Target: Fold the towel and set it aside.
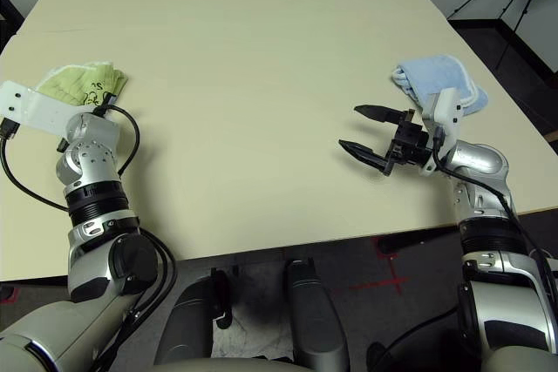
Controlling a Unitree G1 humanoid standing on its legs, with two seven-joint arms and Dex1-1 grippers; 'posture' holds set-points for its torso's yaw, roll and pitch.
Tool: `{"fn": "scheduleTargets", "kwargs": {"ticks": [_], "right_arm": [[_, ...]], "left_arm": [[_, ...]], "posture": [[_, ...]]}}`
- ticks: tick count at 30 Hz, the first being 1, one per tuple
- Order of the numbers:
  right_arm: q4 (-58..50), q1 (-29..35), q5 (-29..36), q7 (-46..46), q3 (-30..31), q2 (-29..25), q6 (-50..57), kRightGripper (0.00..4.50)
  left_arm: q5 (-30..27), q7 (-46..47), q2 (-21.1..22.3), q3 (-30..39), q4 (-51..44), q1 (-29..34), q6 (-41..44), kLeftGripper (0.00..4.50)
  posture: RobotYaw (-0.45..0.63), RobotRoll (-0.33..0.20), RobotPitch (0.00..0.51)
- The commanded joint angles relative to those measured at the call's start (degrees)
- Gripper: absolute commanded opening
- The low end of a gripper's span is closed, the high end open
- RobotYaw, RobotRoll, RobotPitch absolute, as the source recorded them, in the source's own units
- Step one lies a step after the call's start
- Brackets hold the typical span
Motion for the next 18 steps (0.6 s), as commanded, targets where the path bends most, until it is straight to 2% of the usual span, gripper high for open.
{"fn": "scheduleTargets", "kwargs": {"ticks": [1, 4, 12, 13, 18], "right_arm": [[0.9, 1.02, -0.43, 0.59, 0.42, -0.35, -0.65, 4.5], [1.31, 0.83, -0.53, 0.65, 0.5, -0.23, -0.85, 4.5], [2.82, -0.04, -0.75, 1.01, 0.66, -0.11, -1.53, 4.5], [2.96, -0.13, -0.78, 1.05, 0.68, -0.08, -1.57, 4.5], [3.68, -0.56, -0.93, 1.36, 0.72, -0.04, -1.82, 4.5]], "left_arm": [[-0.07, 0.97, 0.34, -0.22, -0.15, -0.06, 0.3, 0.29], [-0.73, 1.03, -0.14, -1.04, -3.07, 0.91, 2.96, 1.19], [-2.69, 3.61, -1.57, -1.58, -14.23, 4.34, 12.86, 4.32], [-3.21, 4.21, -2.05, -1.53, -16.06, 4.71, 14.48, 4.47], [-5.9, 7.11, -4.7, -1.36, -24.65, 6.02, 22.93, 4.47]], "posture": [[-0.21, 0.0, 0.201], [-0.21, 0.0, 0.201], [-0.19, 0.0, 0.202], [-0.19, 0.0, 0.202], [-0.18, 0.0, 0.203]]}}
